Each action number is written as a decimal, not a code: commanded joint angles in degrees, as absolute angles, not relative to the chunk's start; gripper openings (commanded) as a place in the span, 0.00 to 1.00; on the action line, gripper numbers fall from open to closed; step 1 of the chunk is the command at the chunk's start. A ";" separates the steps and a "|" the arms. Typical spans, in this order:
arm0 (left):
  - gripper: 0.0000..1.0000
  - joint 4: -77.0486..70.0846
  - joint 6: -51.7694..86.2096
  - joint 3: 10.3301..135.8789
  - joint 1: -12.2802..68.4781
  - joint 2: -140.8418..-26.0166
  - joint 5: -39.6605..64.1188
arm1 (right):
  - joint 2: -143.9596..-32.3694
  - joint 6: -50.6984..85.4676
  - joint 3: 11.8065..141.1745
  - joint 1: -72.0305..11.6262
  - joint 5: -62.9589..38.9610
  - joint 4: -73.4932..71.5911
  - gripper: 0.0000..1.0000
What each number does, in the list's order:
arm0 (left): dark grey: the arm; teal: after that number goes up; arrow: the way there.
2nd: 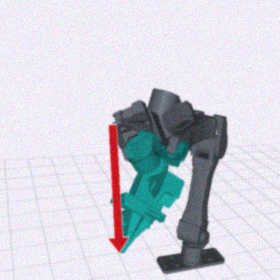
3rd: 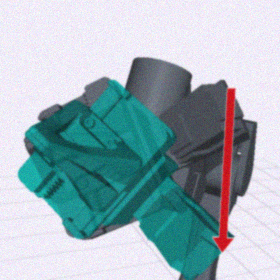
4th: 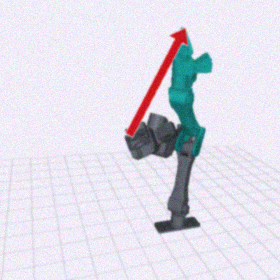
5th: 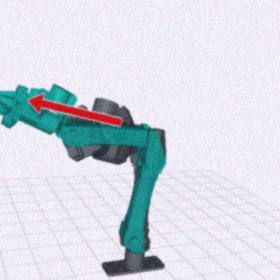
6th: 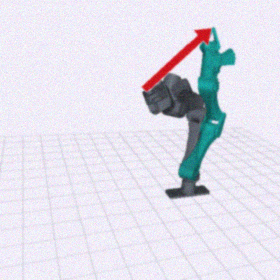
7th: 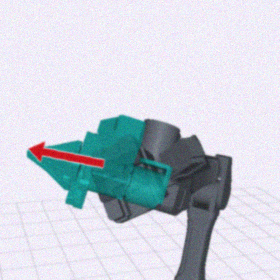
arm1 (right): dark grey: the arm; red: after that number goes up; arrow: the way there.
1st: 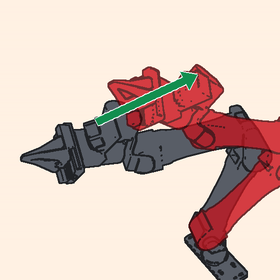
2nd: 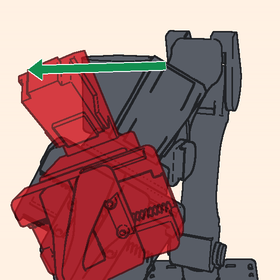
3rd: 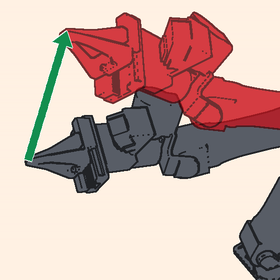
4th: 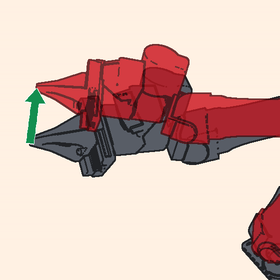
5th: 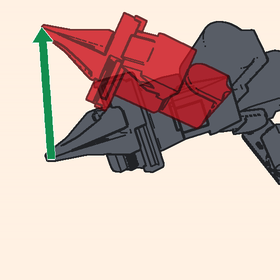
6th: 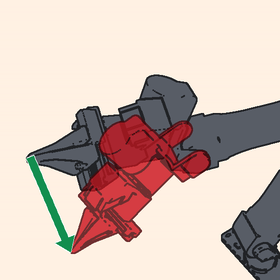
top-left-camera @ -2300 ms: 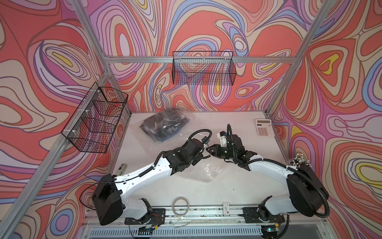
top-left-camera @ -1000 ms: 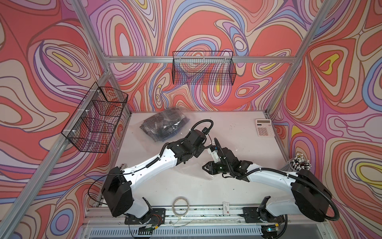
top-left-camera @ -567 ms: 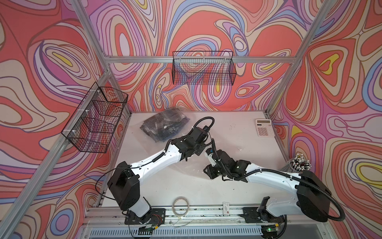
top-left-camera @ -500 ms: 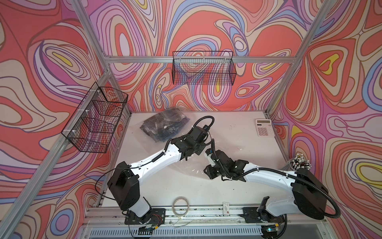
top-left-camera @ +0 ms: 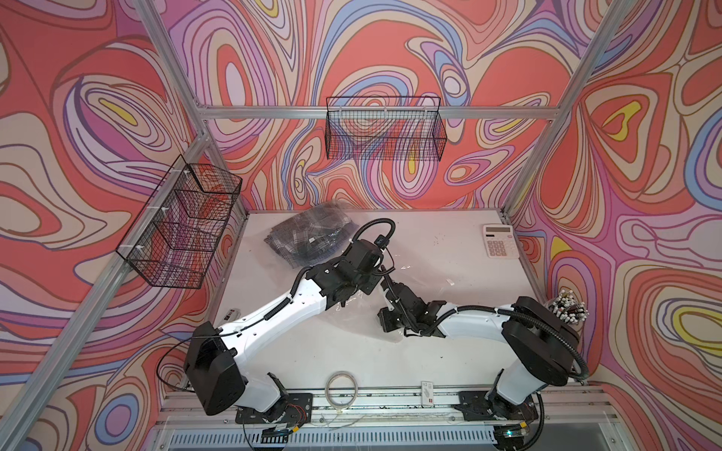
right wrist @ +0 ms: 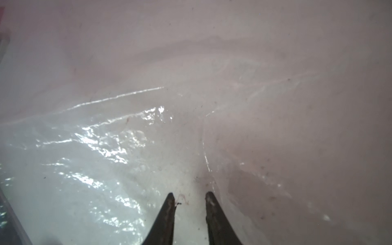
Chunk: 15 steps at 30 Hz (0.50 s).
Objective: Take the shirt out of the vacuum bag
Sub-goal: Move the shirt from the vacuum bag.
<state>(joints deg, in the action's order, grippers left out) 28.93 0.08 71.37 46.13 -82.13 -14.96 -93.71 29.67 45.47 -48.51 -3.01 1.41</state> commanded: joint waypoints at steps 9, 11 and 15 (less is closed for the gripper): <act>0.00 28.65 1.83 75.97 46.26 -80.95 -13.58 | -101.14 37.02 49.17 -45.79 -10.10 -10.54 0.30; 0.00 28.58 2.23 77.71 46.41 -80.82 -13.00 | -103.75 40.54 49.60 -45.63 -8.67 -15.09 0.31; 0.00 29.38 2.20 80.98 47.47 -81.01 -12.03 | -107.01 45.48 53.39 -44.90 -5.32 -17.87 0.33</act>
<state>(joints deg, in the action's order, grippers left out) 29.43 1.39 78.22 46.50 -81.84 -13.45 -105.71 40.18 50.57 -45.47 -7.51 -12.25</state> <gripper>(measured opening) 0.047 0.327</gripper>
